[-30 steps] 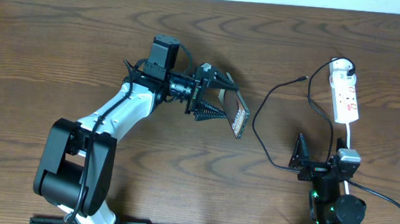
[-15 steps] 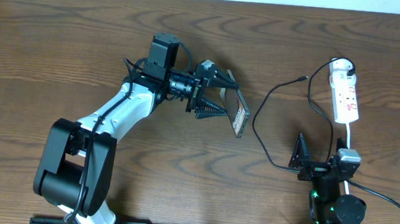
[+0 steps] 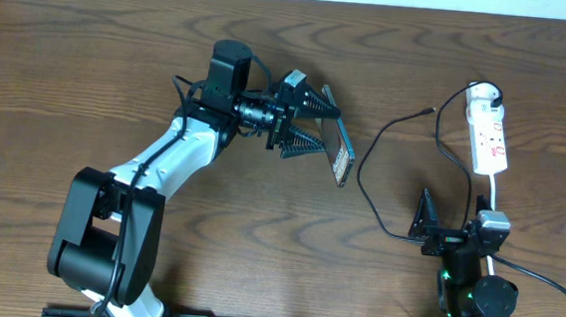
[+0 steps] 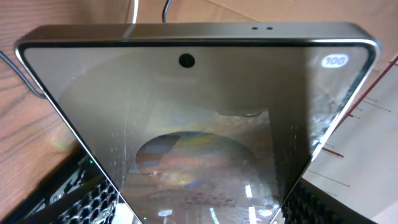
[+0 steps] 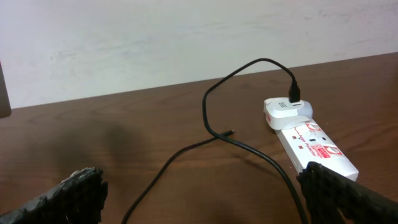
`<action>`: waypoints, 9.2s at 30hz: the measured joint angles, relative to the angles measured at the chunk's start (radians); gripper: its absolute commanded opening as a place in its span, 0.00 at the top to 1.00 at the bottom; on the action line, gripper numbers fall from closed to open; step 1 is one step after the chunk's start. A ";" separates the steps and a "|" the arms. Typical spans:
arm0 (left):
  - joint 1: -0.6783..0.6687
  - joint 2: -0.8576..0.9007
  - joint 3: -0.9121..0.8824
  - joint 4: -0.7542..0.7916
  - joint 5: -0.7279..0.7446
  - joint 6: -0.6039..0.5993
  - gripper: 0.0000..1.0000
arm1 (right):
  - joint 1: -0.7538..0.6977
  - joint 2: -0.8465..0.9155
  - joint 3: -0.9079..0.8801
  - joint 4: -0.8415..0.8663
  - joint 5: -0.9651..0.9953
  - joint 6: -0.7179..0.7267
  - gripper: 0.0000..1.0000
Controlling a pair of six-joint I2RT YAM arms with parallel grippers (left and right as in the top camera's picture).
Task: Plug charger to phone and switch on socket
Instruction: 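Hold the phone raised in the left gripper toward center, then raise the right gripper and swing it toward the held phone, then close the right gripper on the phone's lower edge below left gripper, then open the left gripper and pull it away from the phone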
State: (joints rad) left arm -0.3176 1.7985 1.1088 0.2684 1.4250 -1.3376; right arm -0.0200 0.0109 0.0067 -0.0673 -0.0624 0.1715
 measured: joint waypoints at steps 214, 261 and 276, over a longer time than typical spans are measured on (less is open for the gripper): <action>0.000 0.000 0.000 0.001 -0.100 0.078 0.34 | 1.024 1.062 0.830 -0.273 0.861 0.442 0.02; 0.009 -0.001 0.000 0.002 -0.092 0.076 0.34 | 0.860 1.128 0.827 -0.199 0.529 0.150 0.99; 0.008 -0.002 0.000 0.005 -0.088 0.078 0.33 | 0.860 1.099 0.821 -0.206 0.528 0.146 0.99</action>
State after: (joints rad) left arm -0.3092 1.7966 1.1084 0.2729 1.3373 -1.2594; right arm 0.8398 1.1099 0.8272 -0.2729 0.4656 0.3172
